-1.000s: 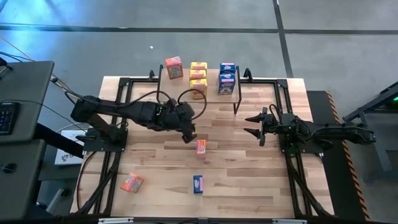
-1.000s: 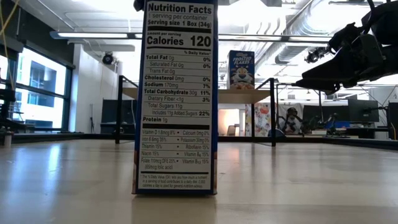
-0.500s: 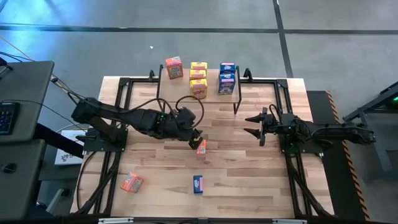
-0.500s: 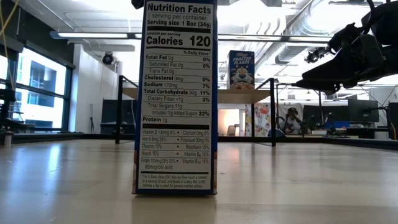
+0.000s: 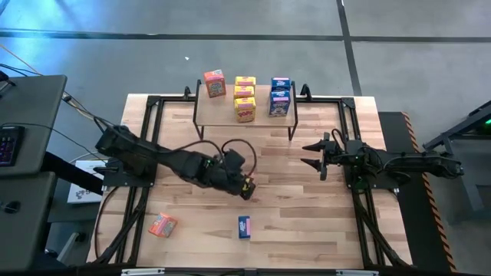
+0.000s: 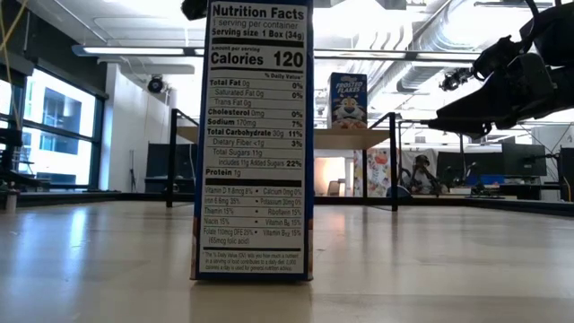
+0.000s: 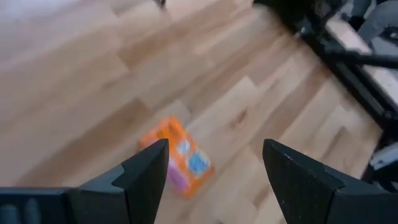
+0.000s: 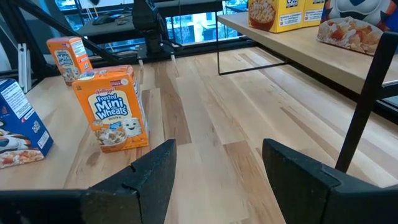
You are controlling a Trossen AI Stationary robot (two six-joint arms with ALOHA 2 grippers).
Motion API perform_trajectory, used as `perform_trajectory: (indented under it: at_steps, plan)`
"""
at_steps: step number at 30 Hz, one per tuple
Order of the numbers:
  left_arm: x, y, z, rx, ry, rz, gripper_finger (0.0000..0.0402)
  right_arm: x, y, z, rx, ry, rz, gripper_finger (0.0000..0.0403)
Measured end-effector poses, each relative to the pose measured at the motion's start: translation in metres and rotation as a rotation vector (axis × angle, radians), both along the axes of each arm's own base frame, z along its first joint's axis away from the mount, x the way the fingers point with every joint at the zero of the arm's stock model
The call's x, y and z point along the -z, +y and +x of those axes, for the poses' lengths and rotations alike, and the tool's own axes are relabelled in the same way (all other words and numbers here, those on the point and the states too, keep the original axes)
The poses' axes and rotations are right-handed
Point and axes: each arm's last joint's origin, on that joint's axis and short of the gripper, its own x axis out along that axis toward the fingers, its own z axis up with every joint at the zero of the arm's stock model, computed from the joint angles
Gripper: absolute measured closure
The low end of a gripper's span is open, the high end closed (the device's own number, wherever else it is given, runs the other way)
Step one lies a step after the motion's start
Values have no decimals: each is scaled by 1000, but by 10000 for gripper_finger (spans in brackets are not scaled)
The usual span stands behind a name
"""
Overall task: Stack cereal on shelf
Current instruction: Put the blue cereal box on the shelf aligned with the other blue cereal boxes
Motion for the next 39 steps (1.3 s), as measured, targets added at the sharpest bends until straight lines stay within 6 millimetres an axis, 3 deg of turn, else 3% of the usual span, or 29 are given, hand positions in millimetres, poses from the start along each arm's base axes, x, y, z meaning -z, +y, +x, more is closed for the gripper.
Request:
perform_trajectory:
  at_steps: [13, 39]
  plan:
    - [20, -41, -6, -89, 36, -207, 151, 1, 0, 0, 0, 15, 1, 171]
    - [65, -69, 15, -51, 130, -363, 119, 6, 0, -1, 1, 67, 8, 171]
